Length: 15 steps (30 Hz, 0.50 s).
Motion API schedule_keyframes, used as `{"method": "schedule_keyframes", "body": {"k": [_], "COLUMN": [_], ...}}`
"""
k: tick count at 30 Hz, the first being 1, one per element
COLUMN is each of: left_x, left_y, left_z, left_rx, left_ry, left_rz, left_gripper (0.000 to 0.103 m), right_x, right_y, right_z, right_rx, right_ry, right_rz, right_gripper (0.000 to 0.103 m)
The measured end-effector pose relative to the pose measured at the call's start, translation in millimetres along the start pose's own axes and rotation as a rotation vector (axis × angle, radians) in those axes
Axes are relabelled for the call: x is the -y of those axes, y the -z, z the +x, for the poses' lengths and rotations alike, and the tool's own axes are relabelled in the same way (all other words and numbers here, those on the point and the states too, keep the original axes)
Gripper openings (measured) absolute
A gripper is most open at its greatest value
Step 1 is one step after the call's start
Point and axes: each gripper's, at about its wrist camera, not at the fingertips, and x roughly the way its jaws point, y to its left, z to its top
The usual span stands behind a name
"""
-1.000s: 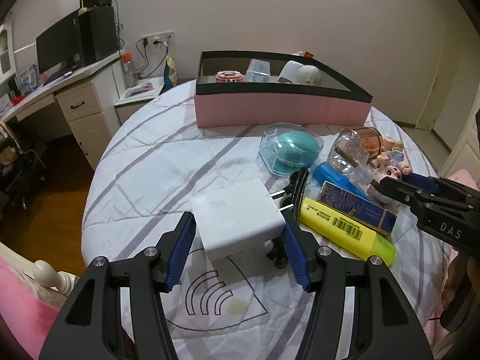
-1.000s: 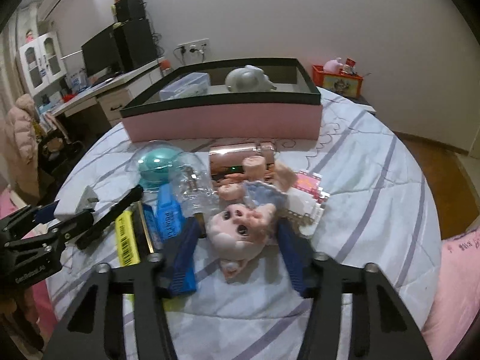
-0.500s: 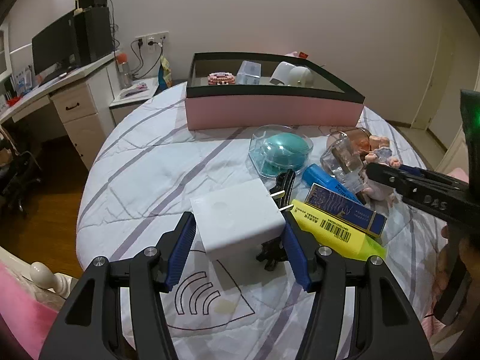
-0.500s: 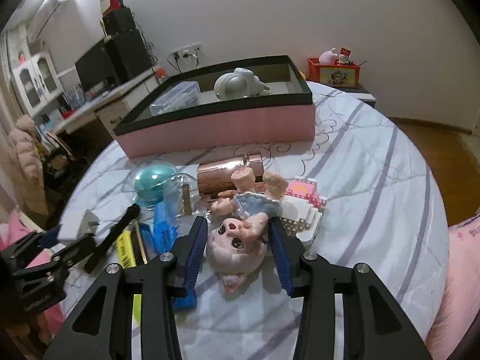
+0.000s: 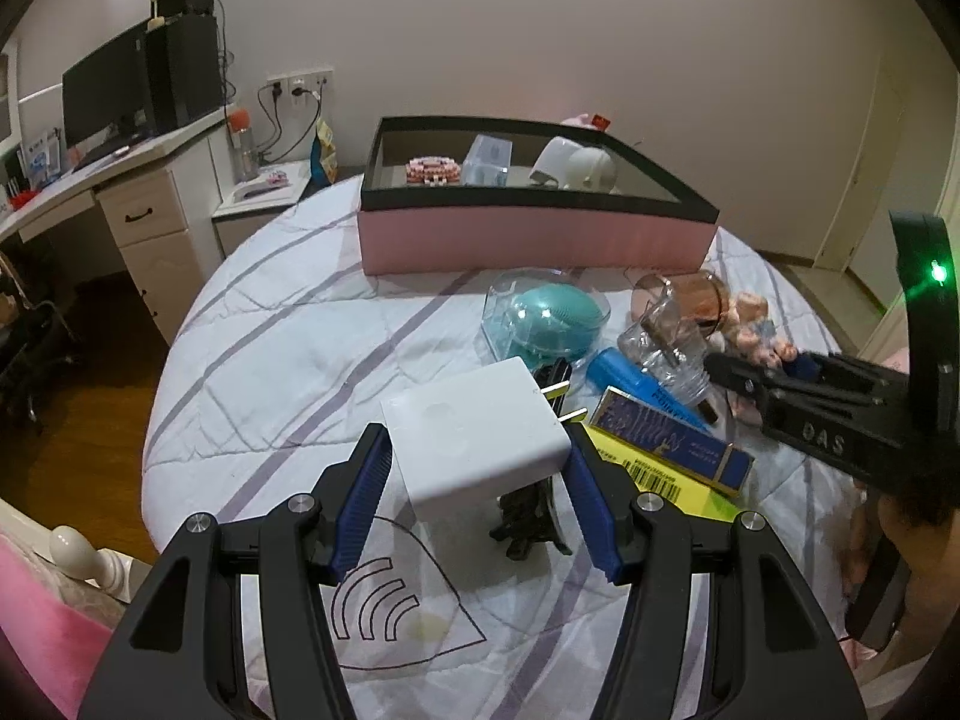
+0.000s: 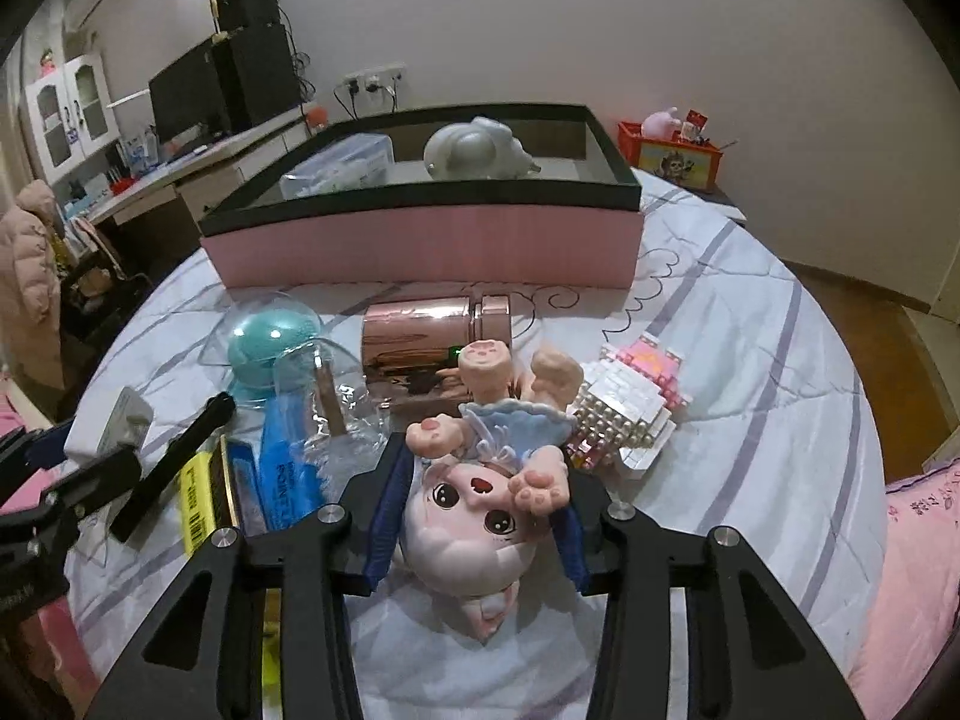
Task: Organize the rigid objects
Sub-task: 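Lift charger with left tool while right tool lifts doll, carrying both over box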
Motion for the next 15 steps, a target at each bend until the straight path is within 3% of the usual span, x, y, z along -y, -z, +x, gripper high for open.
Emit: {"method": "schedule_keyframes", "body": {"k": [7,15], "left_x": [13.0,33.7], "left_y": [-11.6,-26.4], "left_z": [-16.1,-37.4], "left_rx": [0.064,0.15], "left_ry": [-0.003,-0.007], "left_rz": [0.007,0.025], "left_gripper": [0.059,0.059], "right_x": [-4.6,-21.9], "right_y": [2.8,-11.0], "right_z": [-30.5,-77.6], "right_rx": [0.053,0.196], "right_ry": [-0.018,-0.062], "right_rz": [-0.011,-0.048], "right_gripper": [0.044,0.044]}}
